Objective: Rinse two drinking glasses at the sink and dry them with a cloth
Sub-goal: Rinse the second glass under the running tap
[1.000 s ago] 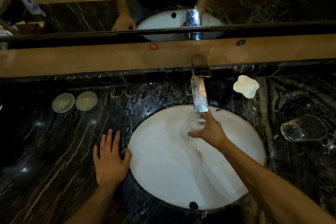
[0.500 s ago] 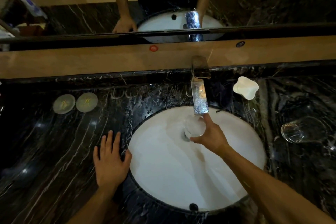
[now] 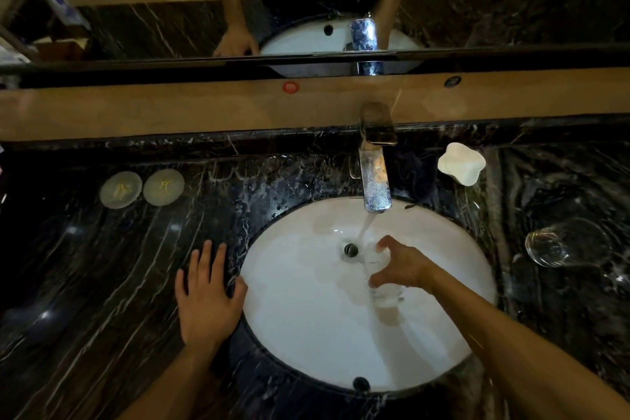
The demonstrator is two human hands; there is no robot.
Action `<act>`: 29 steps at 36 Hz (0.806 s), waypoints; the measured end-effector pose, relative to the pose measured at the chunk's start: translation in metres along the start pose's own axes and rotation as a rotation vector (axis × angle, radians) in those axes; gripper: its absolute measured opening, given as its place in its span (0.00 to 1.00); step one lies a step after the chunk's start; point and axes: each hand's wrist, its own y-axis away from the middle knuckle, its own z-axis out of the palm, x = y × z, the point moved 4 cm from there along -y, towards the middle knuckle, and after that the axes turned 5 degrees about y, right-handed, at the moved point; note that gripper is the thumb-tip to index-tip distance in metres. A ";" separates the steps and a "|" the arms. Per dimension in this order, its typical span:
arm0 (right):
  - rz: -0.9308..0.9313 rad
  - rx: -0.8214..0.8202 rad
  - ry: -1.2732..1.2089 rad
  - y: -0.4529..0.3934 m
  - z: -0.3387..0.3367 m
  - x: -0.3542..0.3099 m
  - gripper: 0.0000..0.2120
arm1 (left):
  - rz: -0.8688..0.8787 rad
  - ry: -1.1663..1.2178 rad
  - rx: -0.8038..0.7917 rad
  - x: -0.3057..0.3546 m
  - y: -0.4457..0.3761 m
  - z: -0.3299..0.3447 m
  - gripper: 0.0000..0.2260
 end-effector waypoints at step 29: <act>-0.100 0.350 0.023 0.044 -0.011 0.024 0.39 | -0.050 0.034 -0.075 0.016 0.001 -0.017 0.36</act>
